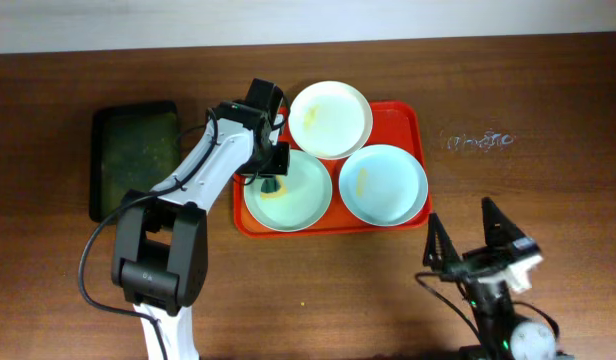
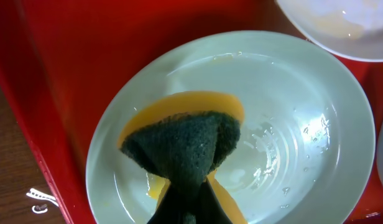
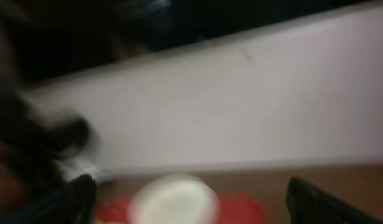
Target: Clean dirty plates on tray and stack at the side
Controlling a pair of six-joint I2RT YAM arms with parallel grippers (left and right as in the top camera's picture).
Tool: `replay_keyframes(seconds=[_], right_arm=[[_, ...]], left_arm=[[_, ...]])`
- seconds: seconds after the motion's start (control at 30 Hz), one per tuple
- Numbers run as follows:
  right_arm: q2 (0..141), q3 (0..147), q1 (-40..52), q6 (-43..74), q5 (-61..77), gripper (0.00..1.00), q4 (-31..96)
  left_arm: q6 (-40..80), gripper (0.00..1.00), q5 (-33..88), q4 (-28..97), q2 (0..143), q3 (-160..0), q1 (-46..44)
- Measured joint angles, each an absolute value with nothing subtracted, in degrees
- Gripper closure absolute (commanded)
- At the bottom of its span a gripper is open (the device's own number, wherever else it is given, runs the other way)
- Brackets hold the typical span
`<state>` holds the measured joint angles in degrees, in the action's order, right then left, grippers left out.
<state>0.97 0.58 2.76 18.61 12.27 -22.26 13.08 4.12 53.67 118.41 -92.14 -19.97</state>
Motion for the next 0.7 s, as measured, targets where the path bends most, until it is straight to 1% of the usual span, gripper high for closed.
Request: replay_keyframes(seconds=[0.07,0.1,0.13,0.17,0.2,0.27,0.3,0.37,0.43,0.5,0.57,0.63,0.7], right_arm=[[1.0,1.1,2.8,24.4,13.6,0.02,-42.0],[0.8,3.5,2.8,26.8,12.0,0.02,-48.0],[1.1,7.4,2.8,27.5,10.5,0.02,-46.3],[1.3,13.1,2.8,26.4,9.8,0.02,-35.0],[2.5,17.1,2.8,24.6,9.5,0.02,-26.7],[10.8,38.3,2.8,17.8,7.4,0.02,8.5],[20.1,54.1,2.8,13.8,5.9,0.02,33.2],[38.4,75.0,2.8,9.5,7.2,0.02,54.7],[53.7,87.7,2.7,7.6,15.9,0.02,63.4],[64.7,93.8,2.7,6.8,25.4,0.02,64.2],[79.0,95.9,2.9,6.0,37.6,0.02,64.1],[88.6,96.1,4.9,5.8,40.9,0.02,65.1],[98.3,96.1,10.4,6.4,38.7,0.02,64.4]], left_arm=[[13.1,1.0,4.1,53.6,118.4,-92.0,-20.0],[13.1,1.0,4.1,53.7,118.4,-92.0,-20.0],[13.1,1.0,4.1,53.7,118.4,-92.0,-20.0],[13.1,1.0,4.1,53.6,118.4,-92.0,-20.0],[13.1,1.0,4.1,53.8,118.4,-92.0,-20.0],[13.1,1.0,4.3,53.5,118.4,-91.9,-20.0],[13.1,1.0,4.4,53.7,118.4,-91.9,-20.0],[13.1,1.0,4.4,53.3,118.4,-91.9,-20.0],[13.1,1.0,4.5,53.0,118.4,-91.9,-20.0],[13.6,1.0,4.5,52.9,118.4,-91.8,-20.0],[14.4,1.0,4.5,52.9,118.4,-91.8,-20.0],[14.5,1.0,4.5,52.9,118.4,-91.8,-20.0],[14.6,1.0,4.5,53.0,118.4,-91.8,-20.0]])
